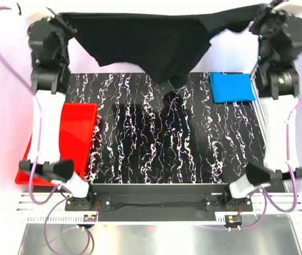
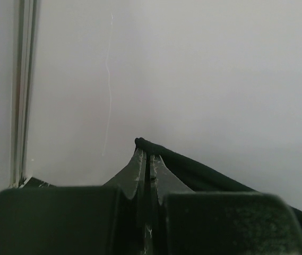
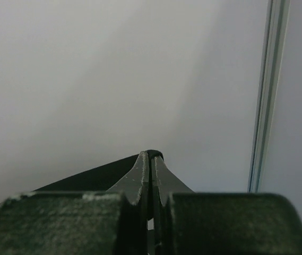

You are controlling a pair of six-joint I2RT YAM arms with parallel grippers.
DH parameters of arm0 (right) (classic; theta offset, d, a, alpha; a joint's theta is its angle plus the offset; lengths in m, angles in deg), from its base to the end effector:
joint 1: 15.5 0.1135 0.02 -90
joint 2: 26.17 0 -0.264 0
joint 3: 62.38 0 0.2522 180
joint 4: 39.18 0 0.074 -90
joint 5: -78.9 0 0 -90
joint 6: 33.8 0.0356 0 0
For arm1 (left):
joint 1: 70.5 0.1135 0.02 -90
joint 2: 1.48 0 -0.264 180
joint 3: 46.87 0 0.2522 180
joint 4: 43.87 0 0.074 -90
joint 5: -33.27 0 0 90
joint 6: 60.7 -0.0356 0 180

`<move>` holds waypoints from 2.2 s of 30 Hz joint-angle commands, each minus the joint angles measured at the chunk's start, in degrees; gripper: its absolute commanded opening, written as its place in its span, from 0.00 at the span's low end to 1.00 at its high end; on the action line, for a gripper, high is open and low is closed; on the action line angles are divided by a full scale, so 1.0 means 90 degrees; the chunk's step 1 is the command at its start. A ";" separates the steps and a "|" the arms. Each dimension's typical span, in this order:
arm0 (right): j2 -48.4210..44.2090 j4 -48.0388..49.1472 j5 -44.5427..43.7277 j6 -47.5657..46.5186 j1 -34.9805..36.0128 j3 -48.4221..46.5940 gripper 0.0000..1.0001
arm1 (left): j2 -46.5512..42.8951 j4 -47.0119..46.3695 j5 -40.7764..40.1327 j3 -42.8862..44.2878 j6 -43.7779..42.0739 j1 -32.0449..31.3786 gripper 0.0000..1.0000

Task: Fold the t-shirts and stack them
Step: Flatten the tshirt out

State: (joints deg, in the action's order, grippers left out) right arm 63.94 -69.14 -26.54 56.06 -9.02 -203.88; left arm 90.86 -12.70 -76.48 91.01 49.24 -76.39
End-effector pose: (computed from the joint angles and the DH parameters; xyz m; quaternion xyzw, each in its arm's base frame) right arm 0.2780 0.0220 0.6141 0.0786 0.5637 -0.0303 0.8217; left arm 0.3112 -0.0200 0.5840 -0.2083 0.5829 -0.0715 0.7821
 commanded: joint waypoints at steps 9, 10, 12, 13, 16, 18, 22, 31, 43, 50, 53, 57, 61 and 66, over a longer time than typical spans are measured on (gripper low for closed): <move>-0.3486 -0.0395 -0.0579 0.0260 -0.0095 0.1127 0.00 | -0.3529 0.0048 0.0045 -0.2011 0.0020 0.0215 0.00; -0.3633 -0.0474 -0.0521 0.0289 -0.0095 0.1195 0.00 | -0.3985 0.0029 0.0084 -0.2265 -0.0009 0.0176 0.00; -0.3995 -0.0746 -0.0423 0.0357 -0.0095 0.1196 0.00 | -0.4330 0.0058 0.0065 -0.2462 -0.0009 0.0098 0.00; -0.4064 -0.0845 -0.0317 0.0377 -0.0095 0.1099 0.00 | -0.4544 0.0068 0.0056 -0.2511 -0.0019 0.0050 0.00; -0.4143 -0.1138 -0.0228 0.0387 -0.0095 0.0846 0.00 | -0.4761 0.0097 0.0143 -0.2813 0.0127 0.0020 0.00; -0.3977 -0.1410 -0.0208 0.0319 -0.0095 0.0737 0.00 | -0.4761 0.0126 0.0221 -0.3077 0.0205 0.0010 0.00; -0.3879 -0.1092 -0.0315 0.0289 -0.0105 0.1911 0.00 | -0.4401 0.0243 0.0299 -0.3643 0.0459 0.0010 0.00; -0.3558 0.0970 -0.1125 0.0729 -0.0095 0.5926 0.00 | -0.2839 -0.0614 0.0972 -0.6336 0.0908 -0.0029 0.00; -0.1410 0.2279 -0.0590 0.1042 -0.0983 0.7153 0.00 | 0.1047 -0.1261 0.1051 -0.5072 0.0255 -0.0117 0.00; 0.0268 0.2095 0.0074 0.1148 -0.1042 0.5992 0.00 | 0.2503 -0.0782 0.0935 -0.3235 0.0128 -0.0107 0.00; 0.0613 0.1492 0.0289 0.1265 -0.1042 0.5513 0.00 | 0.2651 -0.0548 0.0944 -0.2805 0.0167 -0.0097 0.00; 0.0536 0.1011 0.0378 0.1344 -0.1042 0.4898 0.00 | 0.2398 -0.0314 0.1042 -0.2463 0.0235 -0.0097 0.00; 0.0107 0.0406 0.0270 0.1295 -0.1042 0.4185 0.00 | 0.1686 -0.0254 0.1188 -0.2287 0.0245 -0.0107 0.00; -0.0723 -0.0210 0.0349 0.1178 -0.1042 0.3580 0.00 | 0.0446 -0.0245 0.1306 -0.2481 0.0226 -0.0107 0.00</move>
State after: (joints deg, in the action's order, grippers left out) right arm 66.21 -68.95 -22.48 67.51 -17.76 -165.78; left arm 106.33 -11.50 -64.28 67.01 51.98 -78.11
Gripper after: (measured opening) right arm 0.020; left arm 0.024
